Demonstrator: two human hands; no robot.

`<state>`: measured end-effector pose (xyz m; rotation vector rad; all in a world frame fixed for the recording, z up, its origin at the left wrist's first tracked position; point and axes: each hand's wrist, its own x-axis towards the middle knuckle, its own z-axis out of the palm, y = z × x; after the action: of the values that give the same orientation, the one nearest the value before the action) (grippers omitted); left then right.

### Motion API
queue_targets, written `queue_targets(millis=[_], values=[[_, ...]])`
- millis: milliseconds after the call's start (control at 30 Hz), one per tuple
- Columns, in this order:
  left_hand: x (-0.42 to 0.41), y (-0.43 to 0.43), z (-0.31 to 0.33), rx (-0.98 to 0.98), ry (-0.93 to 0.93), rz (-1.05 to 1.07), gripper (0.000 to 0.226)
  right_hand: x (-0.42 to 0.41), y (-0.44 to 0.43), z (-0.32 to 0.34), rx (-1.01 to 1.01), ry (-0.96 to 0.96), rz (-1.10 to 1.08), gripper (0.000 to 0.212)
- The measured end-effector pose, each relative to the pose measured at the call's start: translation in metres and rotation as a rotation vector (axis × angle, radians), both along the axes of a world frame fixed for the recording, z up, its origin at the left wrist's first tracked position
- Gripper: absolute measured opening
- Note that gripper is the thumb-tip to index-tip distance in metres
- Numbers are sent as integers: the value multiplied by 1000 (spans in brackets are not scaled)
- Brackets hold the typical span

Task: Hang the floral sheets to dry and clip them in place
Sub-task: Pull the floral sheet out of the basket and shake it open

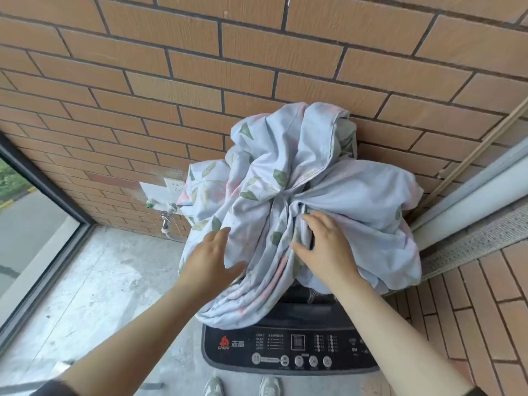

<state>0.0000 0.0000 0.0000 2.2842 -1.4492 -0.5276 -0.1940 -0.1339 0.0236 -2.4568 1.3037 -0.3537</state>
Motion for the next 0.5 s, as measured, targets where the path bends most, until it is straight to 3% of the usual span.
queue_targets(millis=[167, 267, 333, 433, 500], values=[[-9, -22, -7, -1, 116, 80, 93, -3, -19, -10, 152, 82, -26, 97], [-7, -33, -15, -36, 178, 234, 98, -5, -21, -17, 138, 129, -7, 99], [-2, -41, -21, -24, 179, 312, 86, -7, -21, -22, 139, 119, -16, 95], [0, -49, -23, -21, 149, 320, 35, -10, -18, -24, 159, 90, -22, 87], [-3, -50, -22, -61, 152, 281, 37, -12, -17, -21, 157, 56, -21, 80]])
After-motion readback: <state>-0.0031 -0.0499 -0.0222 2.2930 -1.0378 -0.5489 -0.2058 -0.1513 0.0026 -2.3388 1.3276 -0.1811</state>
